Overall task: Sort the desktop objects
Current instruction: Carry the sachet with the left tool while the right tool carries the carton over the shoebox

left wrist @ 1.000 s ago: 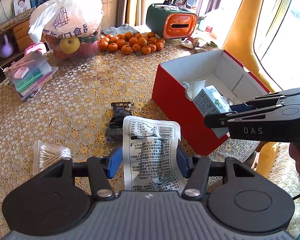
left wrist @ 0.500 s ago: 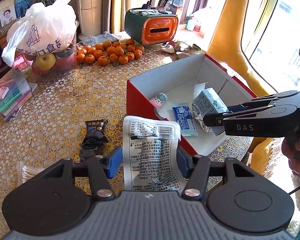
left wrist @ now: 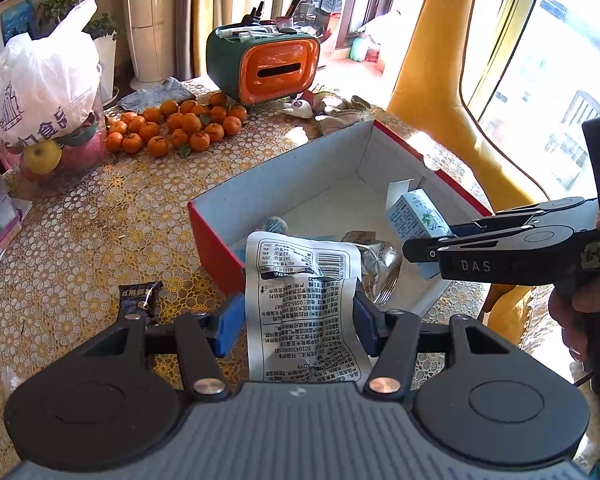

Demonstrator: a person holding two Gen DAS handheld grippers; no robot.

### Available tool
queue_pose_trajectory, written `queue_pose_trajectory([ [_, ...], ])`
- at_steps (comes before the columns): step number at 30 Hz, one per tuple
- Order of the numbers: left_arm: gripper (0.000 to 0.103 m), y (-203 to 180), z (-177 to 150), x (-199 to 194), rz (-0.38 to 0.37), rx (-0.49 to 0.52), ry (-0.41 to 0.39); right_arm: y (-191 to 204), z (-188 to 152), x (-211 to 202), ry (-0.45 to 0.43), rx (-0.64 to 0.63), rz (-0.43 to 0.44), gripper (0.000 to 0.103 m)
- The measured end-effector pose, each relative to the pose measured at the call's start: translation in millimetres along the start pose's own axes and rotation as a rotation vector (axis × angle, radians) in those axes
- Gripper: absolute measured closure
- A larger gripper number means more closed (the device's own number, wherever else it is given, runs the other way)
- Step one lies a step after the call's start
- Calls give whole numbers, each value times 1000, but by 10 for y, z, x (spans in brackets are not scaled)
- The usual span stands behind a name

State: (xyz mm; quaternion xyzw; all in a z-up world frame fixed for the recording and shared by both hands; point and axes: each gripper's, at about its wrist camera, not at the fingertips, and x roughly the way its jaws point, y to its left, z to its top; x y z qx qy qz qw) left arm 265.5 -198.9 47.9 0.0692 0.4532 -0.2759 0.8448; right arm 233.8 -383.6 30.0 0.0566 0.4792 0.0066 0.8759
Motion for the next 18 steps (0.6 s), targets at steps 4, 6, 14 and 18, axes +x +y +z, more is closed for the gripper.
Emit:
queue_pose_trajectory([
  [4, 47, -114, 112, 113, -14, 12, 3, -148, 36, 48, 6, 15, -11, 75],
  [6, 47, -160, 151, 179, -17, 15, 8, -207, 56, 81, 11, 17, -17, 75],
  [14, 47, -262, 258, 478, -20, 19, 33, -435, 128, 249, 28, 32, -34, 75],
  [18, 47, -274, 291, 624, -11, 15, 44, -535, 154, 362, 43, 32, -39, 75],
])
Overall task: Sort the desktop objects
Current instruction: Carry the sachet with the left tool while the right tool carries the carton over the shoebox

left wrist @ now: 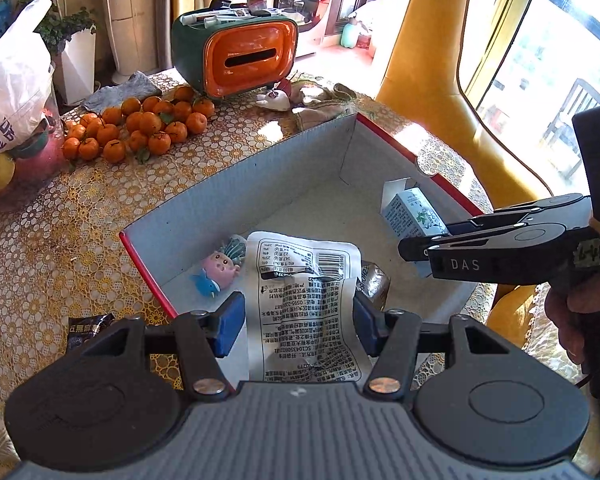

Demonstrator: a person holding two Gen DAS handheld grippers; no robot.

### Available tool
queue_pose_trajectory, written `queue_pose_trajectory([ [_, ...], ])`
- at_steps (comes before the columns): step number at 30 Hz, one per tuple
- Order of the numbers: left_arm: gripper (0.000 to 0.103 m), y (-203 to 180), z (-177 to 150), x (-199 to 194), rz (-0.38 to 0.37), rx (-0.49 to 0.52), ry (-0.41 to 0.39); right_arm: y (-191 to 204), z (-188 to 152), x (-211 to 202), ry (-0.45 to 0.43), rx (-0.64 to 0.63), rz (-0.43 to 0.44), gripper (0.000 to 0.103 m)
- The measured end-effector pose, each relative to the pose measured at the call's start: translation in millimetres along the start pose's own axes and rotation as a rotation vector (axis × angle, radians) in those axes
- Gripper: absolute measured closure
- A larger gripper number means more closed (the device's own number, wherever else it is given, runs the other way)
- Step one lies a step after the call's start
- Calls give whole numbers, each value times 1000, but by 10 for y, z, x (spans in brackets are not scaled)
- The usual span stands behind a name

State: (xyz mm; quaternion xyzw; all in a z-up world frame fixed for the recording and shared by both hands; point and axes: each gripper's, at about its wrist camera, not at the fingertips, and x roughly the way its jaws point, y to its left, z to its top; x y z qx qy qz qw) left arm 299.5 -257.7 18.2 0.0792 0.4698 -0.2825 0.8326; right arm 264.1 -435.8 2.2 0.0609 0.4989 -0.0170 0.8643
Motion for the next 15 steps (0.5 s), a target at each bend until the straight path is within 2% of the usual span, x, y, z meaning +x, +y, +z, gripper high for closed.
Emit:
queue_pose_trajectory([
  [15, 47, -23, 53, 495, 78, 29, 55, -104, 107, 471, 58, -21, -22, 75],
])
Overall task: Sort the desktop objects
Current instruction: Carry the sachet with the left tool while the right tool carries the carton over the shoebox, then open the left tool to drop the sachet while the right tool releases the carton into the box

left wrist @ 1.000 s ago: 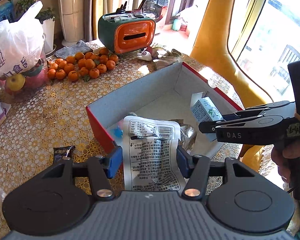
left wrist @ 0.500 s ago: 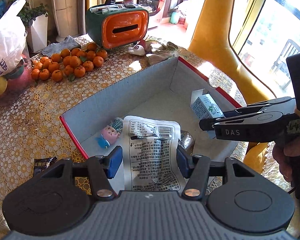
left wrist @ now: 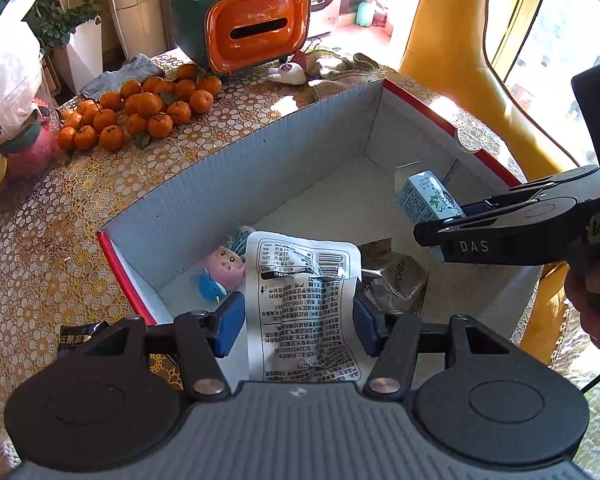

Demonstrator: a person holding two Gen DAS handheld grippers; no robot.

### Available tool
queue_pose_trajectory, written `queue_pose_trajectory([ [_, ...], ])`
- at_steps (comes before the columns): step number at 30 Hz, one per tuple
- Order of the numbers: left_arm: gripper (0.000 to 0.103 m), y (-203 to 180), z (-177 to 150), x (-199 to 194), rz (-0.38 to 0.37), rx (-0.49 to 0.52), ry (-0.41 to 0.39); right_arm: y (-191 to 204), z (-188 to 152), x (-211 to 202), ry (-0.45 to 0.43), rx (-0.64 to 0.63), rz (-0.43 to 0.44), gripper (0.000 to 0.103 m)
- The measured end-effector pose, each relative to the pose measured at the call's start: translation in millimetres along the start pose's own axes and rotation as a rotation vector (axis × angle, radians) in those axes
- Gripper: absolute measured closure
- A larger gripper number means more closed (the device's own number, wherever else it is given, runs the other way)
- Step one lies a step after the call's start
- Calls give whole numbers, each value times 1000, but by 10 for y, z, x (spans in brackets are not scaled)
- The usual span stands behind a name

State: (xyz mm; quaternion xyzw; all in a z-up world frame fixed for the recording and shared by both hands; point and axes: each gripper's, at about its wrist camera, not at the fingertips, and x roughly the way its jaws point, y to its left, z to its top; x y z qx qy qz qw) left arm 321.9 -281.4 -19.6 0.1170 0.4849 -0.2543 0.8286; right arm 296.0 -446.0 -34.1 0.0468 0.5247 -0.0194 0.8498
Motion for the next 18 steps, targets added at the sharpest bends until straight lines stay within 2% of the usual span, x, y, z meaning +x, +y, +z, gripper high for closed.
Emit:
queue_pose_trajectory([
  [8, 47, -118, 10, 189, 35, 57, 26, 25, 33, 178, 33, -28, -17, 75],
  [18, 47, -105, -5, 356, 29, 57, 54, 27, 18, 305, 62, -41, -20, 75],
])
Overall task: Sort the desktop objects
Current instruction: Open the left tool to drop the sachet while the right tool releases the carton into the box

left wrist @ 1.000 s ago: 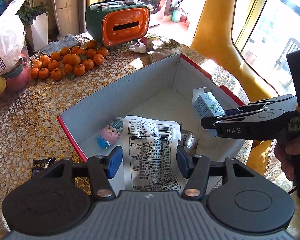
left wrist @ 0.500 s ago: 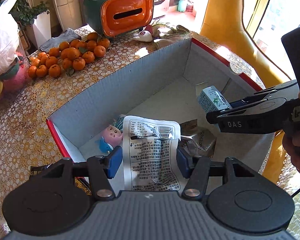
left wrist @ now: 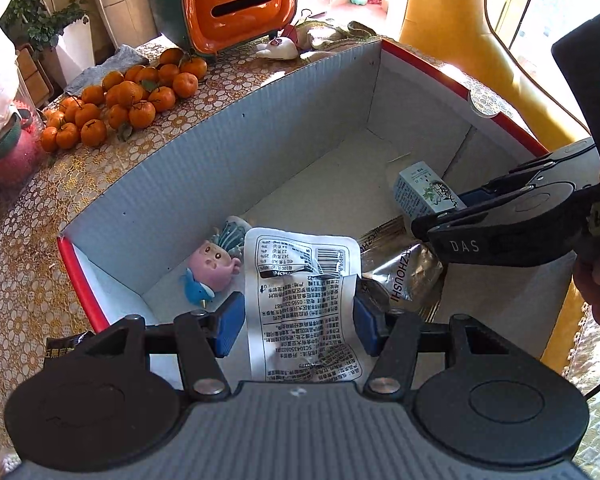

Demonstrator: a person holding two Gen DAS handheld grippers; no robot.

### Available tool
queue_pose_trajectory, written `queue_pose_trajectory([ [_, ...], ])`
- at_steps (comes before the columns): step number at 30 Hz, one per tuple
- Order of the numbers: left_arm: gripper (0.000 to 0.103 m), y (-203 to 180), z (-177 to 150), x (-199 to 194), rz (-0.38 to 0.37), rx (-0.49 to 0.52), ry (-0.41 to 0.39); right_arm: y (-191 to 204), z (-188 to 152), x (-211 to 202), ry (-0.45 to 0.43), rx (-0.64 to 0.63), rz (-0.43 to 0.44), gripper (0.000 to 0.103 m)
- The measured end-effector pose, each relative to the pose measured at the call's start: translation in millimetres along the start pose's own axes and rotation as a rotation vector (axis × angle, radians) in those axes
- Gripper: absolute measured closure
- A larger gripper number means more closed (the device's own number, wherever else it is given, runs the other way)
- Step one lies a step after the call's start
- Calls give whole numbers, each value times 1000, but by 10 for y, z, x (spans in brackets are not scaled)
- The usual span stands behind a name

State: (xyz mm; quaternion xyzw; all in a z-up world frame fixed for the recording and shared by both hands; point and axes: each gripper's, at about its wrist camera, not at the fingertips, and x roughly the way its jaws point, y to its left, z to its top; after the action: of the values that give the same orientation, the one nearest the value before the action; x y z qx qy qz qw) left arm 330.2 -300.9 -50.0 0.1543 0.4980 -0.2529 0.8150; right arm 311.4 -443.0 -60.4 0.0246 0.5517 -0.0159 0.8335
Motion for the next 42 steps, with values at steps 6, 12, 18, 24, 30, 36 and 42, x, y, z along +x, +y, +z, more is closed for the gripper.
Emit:
queue_pose_trajectory([
  [6, 47, 4, -7, 64, -7, 5, 20, 11, 8, 5, 11, -10, 5, 75],
  [12, 45, 18, -21, 107, -38, -22, 43, 28, 1, 10, 19, -17, 4, 72],
  [18, 45, 1, -29, 49, -40, -36, 40, 47, -35, -12, 20, -25, -10, 66],
  [24, 44, 31, -32, -124, -41, -70, 11, 52, -53, -158, -6, -23, -10, 61],
  [30, 44, 62, -78, -347, -39, -79, -15, 3, -66, -383, -37, -10, -9, 61],
  [36, 44, 57, -161, -615, -50, -73, -47, 34, -126, -613, -60, -2, -1, 61],
  [42, 44, 23, -312, -879, -77, -54, -76, 123, -216, -858, -86, 4, 21, 60],
])
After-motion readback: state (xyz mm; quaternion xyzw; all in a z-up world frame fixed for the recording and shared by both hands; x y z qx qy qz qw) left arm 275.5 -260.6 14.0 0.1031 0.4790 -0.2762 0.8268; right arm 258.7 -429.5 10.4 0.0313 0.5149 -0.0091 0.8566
